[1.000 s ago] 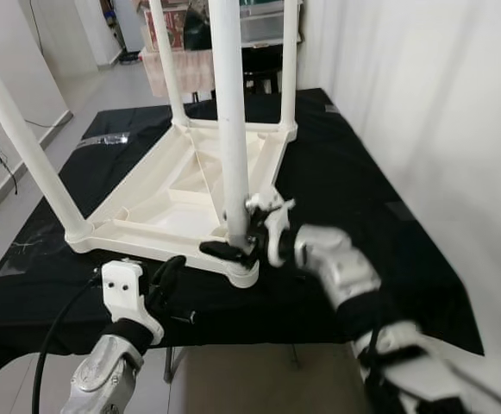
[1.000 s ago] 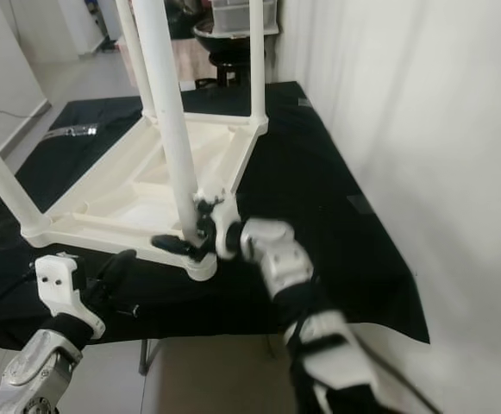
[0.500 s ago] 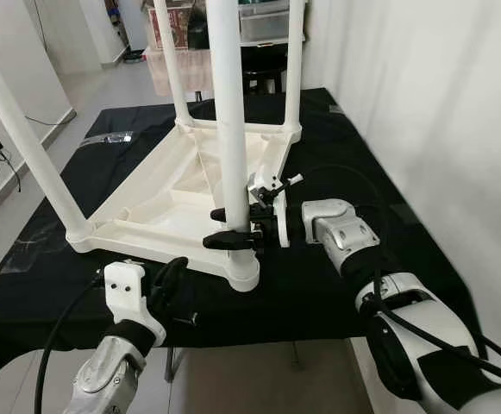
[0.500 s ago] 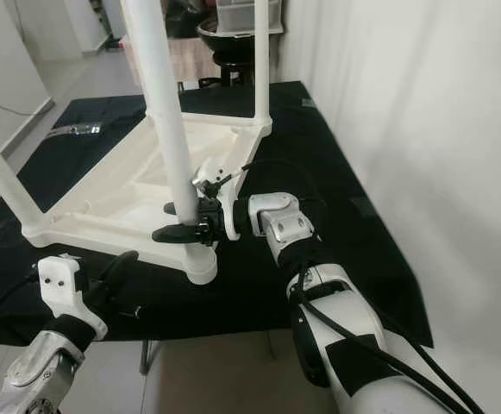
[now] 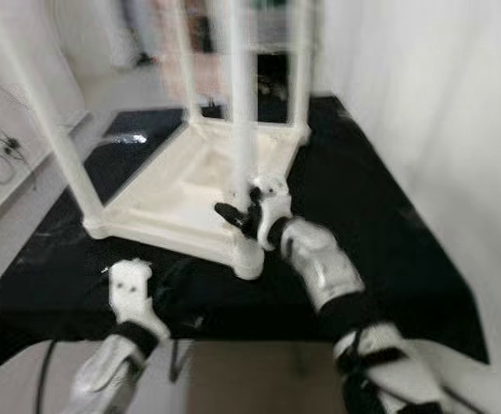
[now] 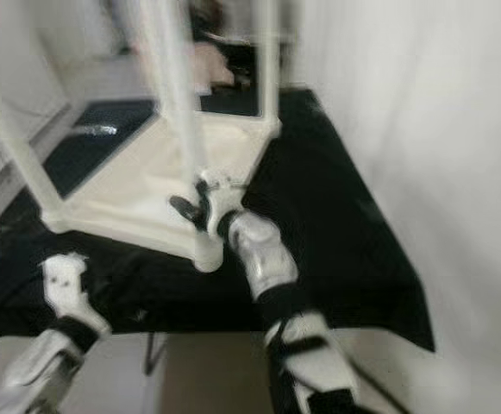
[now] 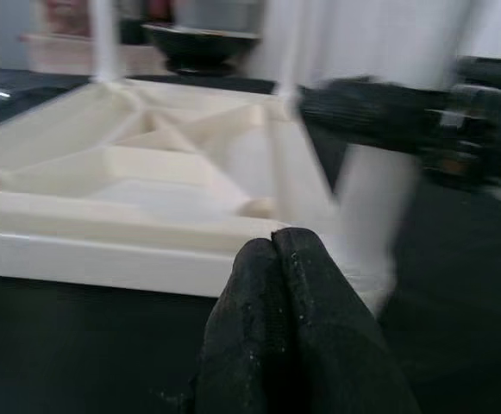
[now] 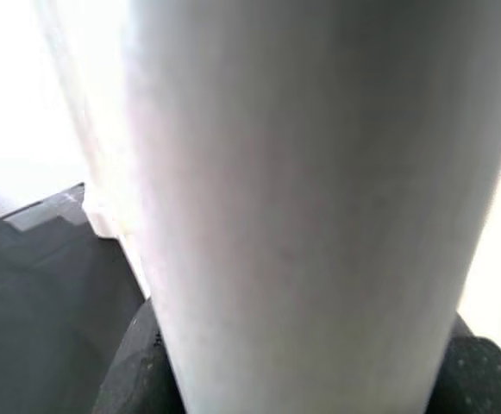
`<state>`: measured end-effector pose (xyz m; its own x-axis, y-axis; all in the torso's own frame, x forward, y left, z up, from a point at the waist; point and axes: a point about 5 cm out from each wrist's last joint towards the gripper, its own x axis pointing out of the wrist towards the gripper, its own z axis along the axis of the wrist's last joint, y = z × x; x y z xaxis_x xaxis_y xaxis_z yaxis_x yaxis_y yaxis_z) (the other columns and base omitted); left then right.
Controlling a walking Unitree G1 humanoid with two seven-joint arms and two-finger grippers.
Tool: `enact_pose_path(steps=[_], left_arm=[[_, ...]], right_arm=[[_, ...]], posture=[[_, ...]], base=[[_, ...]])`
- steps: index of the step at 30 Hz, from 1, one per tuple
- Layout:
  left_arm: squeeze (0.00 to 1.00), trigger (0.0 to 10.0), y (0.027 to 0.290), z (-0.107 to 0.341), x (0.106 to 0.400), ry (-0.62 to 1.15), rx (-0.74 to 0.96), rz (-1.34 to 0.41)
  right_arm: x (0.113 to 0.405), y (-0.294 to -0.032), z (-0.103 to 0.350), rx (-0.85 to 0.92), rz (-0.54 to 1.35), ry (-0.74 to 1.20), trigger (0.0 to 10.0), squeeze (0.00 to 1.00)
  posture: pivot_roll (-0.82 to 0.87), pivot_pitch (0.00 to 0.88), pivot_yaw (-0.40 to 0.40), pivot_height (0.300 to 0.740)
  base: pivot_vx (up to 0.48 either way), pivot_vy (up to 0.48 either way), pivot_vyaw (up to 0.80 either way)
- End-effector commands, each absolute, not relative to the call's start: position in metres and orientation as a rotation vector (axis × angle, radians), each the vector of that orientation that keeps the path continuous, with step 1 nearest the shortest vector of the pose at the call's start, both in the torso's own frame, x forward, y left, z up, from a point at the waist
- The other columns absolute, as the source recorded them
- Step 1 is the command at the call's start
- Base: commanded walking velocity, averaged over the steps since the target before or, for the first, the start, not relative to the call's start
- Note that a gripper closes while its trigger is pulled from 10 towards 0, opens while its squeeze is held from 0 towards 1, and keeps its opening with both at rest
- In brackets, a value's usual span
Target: Building children table
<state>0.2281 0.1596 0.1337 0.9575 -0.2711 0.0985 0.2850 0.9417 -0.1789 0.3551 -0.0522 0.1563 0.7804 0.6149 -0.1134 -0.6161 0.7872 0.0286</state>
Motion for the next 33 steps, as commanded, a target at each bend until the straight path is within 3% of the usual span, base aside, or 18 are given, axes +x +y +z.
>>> enact_pose_path(steps=[1, 5, 6, 7, 8, 9, 10, 16, 17, 22, 29, 30, 33], left_arm=[[0.00, 10.0, 0.162, 0.133, 0.229, -0.063, -0.184, -0.284], [0.00, 10.0, 0.161, 0.131, 0.231, -0.060, -0.186, -0.290], [0.00, 10.0, 0.161, 0.131, 0.232, -0.063, -0.185, -0.282], [0.00, 10.0, 0.161, 0.131, 0.232, -0.065, -0.183, -0.277], [0.00, 10.0, 0.161, 0.131, 0.232, -0.067, -0.182, -0.272], [0.00, 10.0, 0.161, 0.131, 0.232, -0.067, -0.182, -0.272], [0.00, 10.0, 0.161, 0.131, 0.232, -0.067, -0.183, -0.272], [0.00, 10.0, 0.159, 0.131, 0.232, -0.066, -0.188, -0.281], [0.00, 10.0, 0.159, 0.131, 0.232, -0.067, -0.189, -0.283], [0.00, 10.0, 0.158, 0.131, 0.232, -0.070, -0.188, -0.280], [0.00, 10.0, 0.157, 0.131, 0.231, -0.072, -0.187, -0.278], [0.00, 10.0, 0.156, 0.132, 0.230, -0.072, -0.187, -0.279], [0.00, 10.0, 0.156, 0.132, 0.230, -0.072, -0.187, -0.279]], right_arm=[[0.342, -0.056, 0.123, 0.027, 0.651, 0.304, 0.0, 0.00], [0.347, -0.056, 0.123, -0.007, 0.683, 0.312, 0.0, 0.00], [0.349, -0.054, 0.125, -0.014, 0.666, 0.312, 10.0, 0.00], [0.349, -0.053, 0.126, -0.012, 0.652, 0.307, 10.0, 0.00], [0.350, -0.050, 0.130, -0.006, 0.682, 0.302, 10.0, 0.65], [0.350, -0.050, 0.130, -0.006, 0.682, 0.302, 10.0, 0.65], [0.347, -0.043, 0.140, 0.011, 0.798, 0.282, 10.0, 1.00], [0.344, -0.036, 0.160, -0.033, 1.129, 0.189, 10.0, 1.00], [0.344, -0.040, 0.164, -0.116, 1.274, 0.165, 10.0, 0.00], [0.348, -0.052, 0.163, -0.140, 1.434, 0.239, 10.0, 0.00], [0.357, -0.061, 0.159, -0.082, 1.392, 0.314, 10.0, 0.00], [0.359, -0.062, 0.159, -0.073, 1.384, 0.326, 1.5, 0.00], [0.359, -0.062, 0.159, -0.073, 1.384, 0.326, 1.5, 0.00]], posture=[[-0.06, 0.014, 0.059, 0.740], [-0.05, 0.000, 0.037, 0.740], [-0.05, 0.000, 0.034, 0.740], [-0.05, 0.000, 0.034, 0.740], [-0.04, 0.000, 0.031, 0.740], [-0.04, 0.000, 0.031, 0.740], [-0.04, 0.000, 0.029, 0.740], [-0.04, 0.000, 0.031, 0.740], [-0.04, 0.000, 0.029, 0.740], [-0.03, 0.000, 0.026, 0.740], [-0.02, 0.000, 0.020, 0.740], [-0.01, 0.000, 0.014, 0.740], [-0.01, 0.000, 0.014, 0.740]], base=[[0.000, 0.000, 0.00], [0.000, 0.000, 0.00], [0.000, 0.000, 0.00], [0.000, 0.000, 0.00], [0.000, 0.000, 0.00], [0.000, 0.000, 0.00], [0.000, 0.000, 0.00], [0.000, 0.000, 0.00], [0.000, 0.000, 0.00], [0.000, 0.000, 0.00], [0.000, 0.000, 0.00], [0.000, 0.000, 0.00], [0.000, 0.000, 0.00]])
